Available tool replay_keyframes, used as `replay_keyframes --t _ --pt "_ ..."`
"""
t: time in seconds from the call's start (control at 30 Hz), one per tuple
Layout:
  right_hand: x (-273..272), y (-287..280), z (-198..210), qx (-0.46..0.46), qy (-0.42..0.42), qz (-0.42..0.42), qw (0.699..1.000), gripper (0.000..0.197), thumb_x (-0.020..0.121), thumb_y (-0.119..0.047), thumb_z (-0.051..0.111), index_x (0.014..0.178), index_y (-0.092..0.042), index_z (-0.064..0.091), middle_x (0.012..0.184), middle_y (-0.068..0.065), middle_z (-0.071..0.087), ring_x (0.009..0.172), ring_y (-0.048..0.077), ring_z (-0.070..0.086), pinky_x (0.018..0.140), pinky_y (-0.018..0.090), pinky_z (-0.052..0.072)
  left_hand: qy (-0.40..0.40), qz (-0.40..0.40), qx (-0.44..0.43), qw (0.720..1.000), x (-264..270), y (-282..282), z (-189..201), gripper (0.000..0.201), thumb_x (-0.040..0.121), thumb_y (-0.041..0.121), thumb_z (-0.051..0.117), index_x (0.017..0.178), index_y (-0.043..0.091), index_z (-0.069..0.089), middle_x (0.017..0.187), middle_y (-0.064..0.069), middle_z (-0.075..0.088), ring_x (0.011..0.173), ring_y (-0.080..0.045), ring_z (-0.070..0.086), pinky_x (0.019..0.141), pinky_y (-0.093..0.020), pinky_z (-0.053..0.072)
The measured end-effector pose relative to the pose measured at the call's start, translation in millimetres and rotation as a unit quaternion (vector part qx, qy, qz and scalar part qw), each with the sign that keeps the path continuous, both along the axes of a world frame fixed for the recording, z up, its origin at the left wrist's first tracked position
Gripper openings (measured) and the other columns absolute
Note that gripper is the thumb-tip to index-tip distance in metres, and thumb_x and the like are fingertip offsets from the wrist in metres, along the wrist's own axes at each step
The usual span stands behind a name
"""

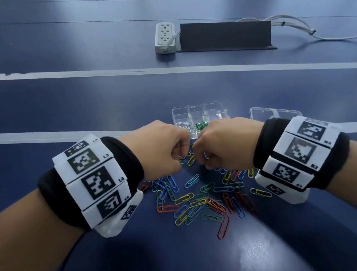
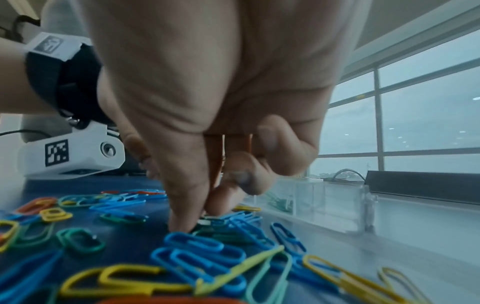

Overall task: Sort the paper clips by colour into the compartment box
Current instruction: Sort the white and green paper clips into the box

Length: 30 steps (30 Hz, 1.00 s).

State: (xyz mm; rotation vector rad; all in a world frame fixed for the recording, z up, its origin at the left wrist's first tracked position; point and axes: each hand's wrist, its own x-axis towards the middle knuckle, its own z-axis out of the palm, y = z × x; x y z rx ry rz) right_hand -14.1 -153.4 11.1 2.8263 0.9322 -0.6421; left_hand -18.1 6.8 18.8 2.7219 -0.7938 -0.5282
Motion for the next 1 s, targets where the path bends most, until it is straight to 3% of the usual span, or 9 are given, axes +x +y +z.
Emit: replay_keyframes --t 0.1,0.27,0.37,0.5,0.63,0.7,0.8,0.9,1.0 --pt "-1.2 -2.1 0.4 0.004 -0.001 0.027 1.0 0.017 0.085 -0.025 0.053 0.096 -0.019 0.065 0.101 0.005 0.063 0.095 0.027 0.059 0.077 0.039 0.053 0.005 0.004 -0.004 1.0 -3.1 -2.7 -1.8 0.021 0.08 0.013 0.049 0.09 0.03 0.056 0.066 0.009 0.051 0.061 -0.003 0.046 0.063 -0.021 0.037" --pt "-5.6 -9.7 7.1 0.115 0.004 -0.018 0.993 0.006 0.071 -0.018 0.058 0.075 -0.021 0.058 0.065 -0.009 0.054 0.064 0.015 0.05 0.067 0.028 0.046 0.008 -0.012 0.023 1.0 -6.8 -9.8 -5.5 0.024 0.084 0.01 0.041 0.063 0.022 0.036 0.065 0.007 0.041 0.067 -0.016 0.038 0.061 -0.026 0.028" --pt "-16.4 -12.5 8.7 0.118 0.011 -0.012 0.993 0.027 0.074 -0.011 0.051 0.093 -0.025 0.062 0.053 -0.011 0.043 0.053 0.009 0.042 0.064 0.028 0.045 0.029 -0.01 0.05 0.998 -7.7 -13.7 -9.3 0.028 0.086 0.013 0.039 0.061 0.023 0.03 0.066 0.006 0.039 0.069 -0.019 0.038 0.066 -0.026 0.029" --pt "-28.3 -12.3 4.8 0.089 -0.011 0.021 0.996 0.036 0.082 -0.013 0.046 0.105 -0.029 0.068 0.083 0.001 0.068 0.081 0.025 0.06 0.072 0.031 0.049 0.03 -0.025 0.057 0.998 -10.5 -16.5 -11.5 0.02 0.08 0.029 0.054 0.067 0.026 0.039 0.066 0.009 0.044 0.064 -0.011 0.041 0.066 -0.026 0.033" --pt "-33.7 -1.5 -4.8 0.087 0.01 0.021 0.996 0.02 0.082 -0.027 0.057 0.098 -0.025 0.07 0.099 0.007 0.068 0.093 0.031 0.061 0.08 0.037 0.05 -0.005 -0.056 0.088 0.995 -9.9 -21.1 -16.5 0.019 0.078 0.036 0.064 0.094 0.024 0.061 0.087 0.006 0.061 0.083 -0.019 0.053 0.069 -0.024 0.036" --pt "-33.2 1.6 -6.9 0.081 0.013 0.01 0.997 0.019 0.081 -0.027 0.06 0.097 -0.024 0.07 0.101 0.01 0.065 0.094 0.032 0.061 0.08 0.038 0.052 -0.004 -0.049 0.103 0.993 -7.8 -21.6 -15.3 0.017 0.08 0.033 0.064 0.095 0.024 0.062 0.086 0.007 0.06 0.081 -0.018 0.049 0.069 -0.024 0.034" --pt "-32.4 2.1 -5.8 0.078 0.001 0.007 0.997 0.019 0.082 -0.023 0.057 0.094 -0.018 0.07 0.09 0.011 0.065 0.088 0.031 0.061 0.074 0.034 0.052 -0.016 -0.035 0.11 0.993 -6.2 -18.2 -11.3 0.004 0.083 0.029 0.061 0.081 0.027 0.059 0.065 0.01 0.044 0.075 -0.014 0.043 0.067 -0.023 0.033" --pt "-35.0 4.5 -4.0 0.063 -0.004 0.005 0.998 0.016 0.077 -0.025 0.057 0.081 -0.014 0.068 0.062 0.004 0.045 0.073 0.032 0.057 0.065 0.03 0.049 -0.039 -0.03 0.11 0.993 -6.1 -14.2 -11.4 0.015 0.085 0.024 0.052 0.087 0.02 0.066 0.069 0.007 0.05 0.073 -0.016 0.045 0.066 -0.022 0.034" --pt "-34.4 6.3 -2.6 0.052 -0.006 0.005 0.999 0.015 0.073 -0.025 0.059 0.075 -0.012 0.067 0.056 -0.001 0.036 0.069 0.032 0.055 0.058 0.027 0.043 -0.049 -0.018 0.106 0.993 -4.8 -11.4 -12.4 0.018 0.085 0.023 0.048 0.092 0.021 0.066 0.07 0.008 0.049 0.076 -0.016 0.045 0.068 -0.023 0.036"
